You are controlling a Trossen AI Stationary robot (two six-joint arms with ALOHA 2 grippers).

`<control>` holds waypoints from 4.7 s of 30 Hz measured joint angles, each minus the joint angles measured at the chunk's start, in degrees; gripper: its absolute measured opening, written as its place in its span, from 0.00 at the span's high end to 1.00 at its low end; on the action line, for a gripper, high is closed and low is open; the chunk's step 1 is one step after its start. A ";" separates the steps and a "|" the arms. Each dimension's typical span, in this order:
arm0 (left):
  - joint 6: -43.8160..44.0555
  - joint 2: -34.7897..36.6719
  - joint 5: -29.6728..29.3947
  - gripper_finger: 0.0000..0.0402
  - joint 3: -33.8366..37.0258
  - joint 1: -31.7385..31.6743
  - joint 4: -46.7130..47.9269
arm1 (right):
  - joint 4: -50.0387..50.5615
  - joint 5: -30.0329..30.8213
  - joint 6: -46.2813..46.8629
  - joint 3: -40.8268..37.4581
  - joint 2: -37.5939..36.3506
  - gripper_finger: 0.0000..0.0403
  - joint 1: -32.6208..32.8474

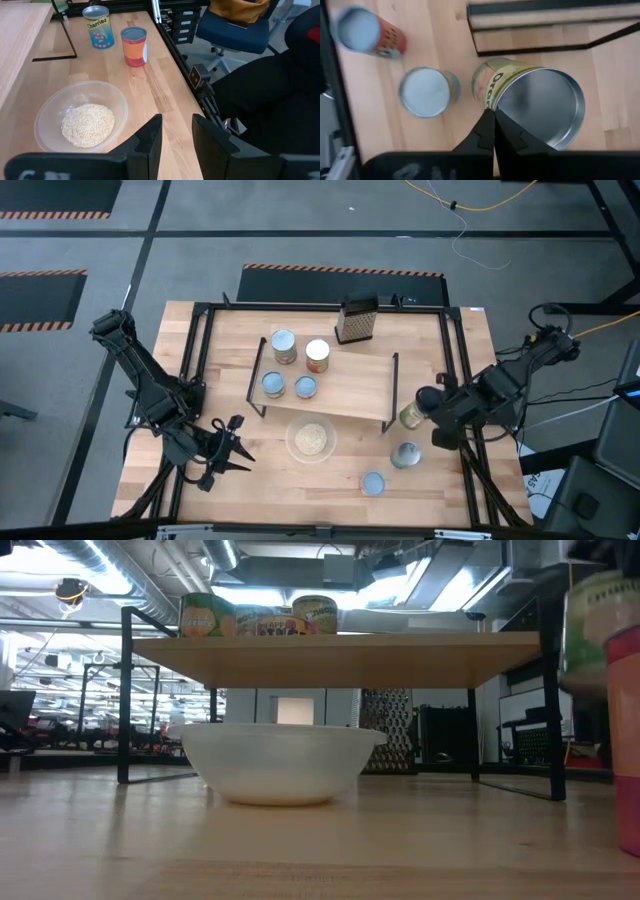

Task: Pick and place cans onto a shelf
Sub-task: Put the large canned oranges on the shelf, then put the small canned oranges on the shelf

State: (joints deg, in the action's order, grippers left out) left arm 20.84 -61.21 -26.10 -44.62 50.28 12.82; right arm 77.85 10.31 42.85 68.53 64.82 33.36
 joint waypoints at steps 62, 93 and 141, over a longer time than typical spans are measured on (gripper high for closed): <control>0.00 0.00 0.01 0.75 0.00 0.02 0.01 | 2.31 2.02 -55.64 43.35 36.25 1.00 -31.31; -0.02 0.00 0.01 0.75 0.00 0.02 0.02 | 1.16 -2.85 -58.38 43.35 37.83 0.97 -32.89; -0.03 0.00 0.01 0.75 0.00 0.00 0.02 | 0.65 -2.84 -58.36 43.32 37.77 0.69 -32.89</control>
State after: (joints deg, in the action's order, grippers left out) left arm 20.82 -61.21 -26.08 -44.62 50.28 12.84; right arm 78.50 7.46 -15.51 111.85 102.59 0.47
